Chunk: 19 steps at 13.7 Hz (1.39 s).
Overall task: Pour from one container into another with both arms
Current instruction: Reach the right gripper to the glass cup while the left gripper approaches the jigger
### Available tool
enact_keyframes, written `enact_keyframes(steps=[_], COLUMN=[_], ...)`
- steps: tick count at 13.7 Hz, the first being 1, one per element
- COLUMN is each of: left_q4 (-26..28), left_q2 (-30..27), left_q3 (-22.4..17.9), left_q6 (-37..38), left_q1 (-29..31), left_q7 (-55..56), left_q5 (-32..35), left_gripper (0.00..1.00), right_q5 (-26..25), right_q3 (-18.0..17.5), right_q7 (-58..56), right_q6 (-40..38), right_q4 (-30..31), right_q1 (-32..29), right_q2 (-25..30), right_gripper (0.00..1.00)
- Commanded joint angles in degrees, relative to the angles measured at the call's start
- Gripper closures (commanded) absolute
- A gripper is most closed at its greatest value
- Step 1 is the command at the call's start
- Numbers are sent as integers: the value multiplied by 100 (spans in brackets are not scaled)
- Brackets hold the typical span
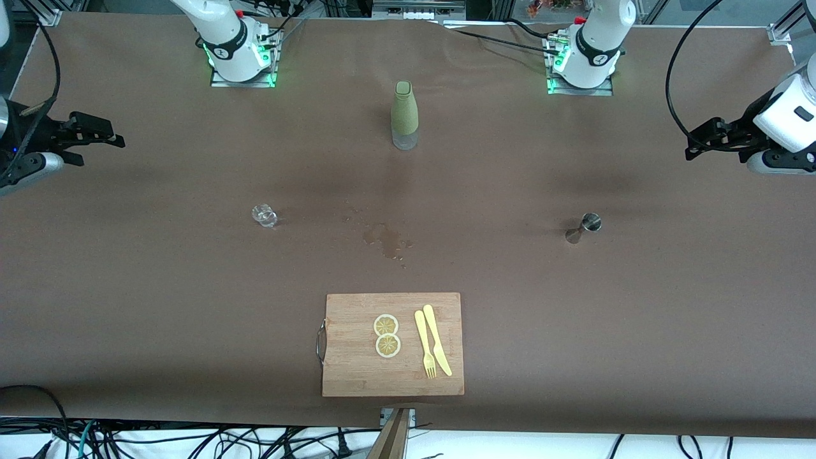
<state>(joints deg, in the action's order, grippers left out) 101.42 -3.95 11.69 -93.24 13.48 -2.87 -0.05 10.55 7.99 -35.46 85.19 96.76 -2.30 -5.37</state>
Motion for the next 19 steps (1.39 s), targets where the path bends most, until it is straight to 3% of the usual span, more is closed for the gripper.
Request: enact_keyframes(steps=[1, 3, 8, 11, 12, 15, 19], left_q4=[-105, -105, -70, -35, 226, 843, 1239], left_q2=[43, 52, 87, 210, 141, 78, 218], left_q3=[18, 0, 35, 71, 97, 123, 123], left_q6=[87, 87, 8, -114, -463, -1352, -2074], left_q1=[23, 31, 101, 119, 198, 556, 822], left_q7=[-12, -12, -56, -100, -187, -1168, -2346], left_q5=[102, 93, 128, 277, 278, 269, 260], left_gripper=[0, 0, 0, 0, 0, 0, 0], right_q5=[788, 1386, 2669, 3249, 3496, 4470, 5140], right_q3=[439, 660, 740, 740, 740, 740, 600], right_q7=[-1538, -2374, -5035, -6609, -7197, -8745, -9855], right_q6=[-20, -12, 480, 489, 489, 411, 463], right_q4=[97, 430, 1450, 1442, 1442, 1434, 1294], right_q1=[-52, -61, -113, -148, -157, -175, -122], right_q2=[-385, -544, -1009, -1606, -1878, -2625, -3206], right_gripper=[1, 1, 1, 1, 1, 1, 1])
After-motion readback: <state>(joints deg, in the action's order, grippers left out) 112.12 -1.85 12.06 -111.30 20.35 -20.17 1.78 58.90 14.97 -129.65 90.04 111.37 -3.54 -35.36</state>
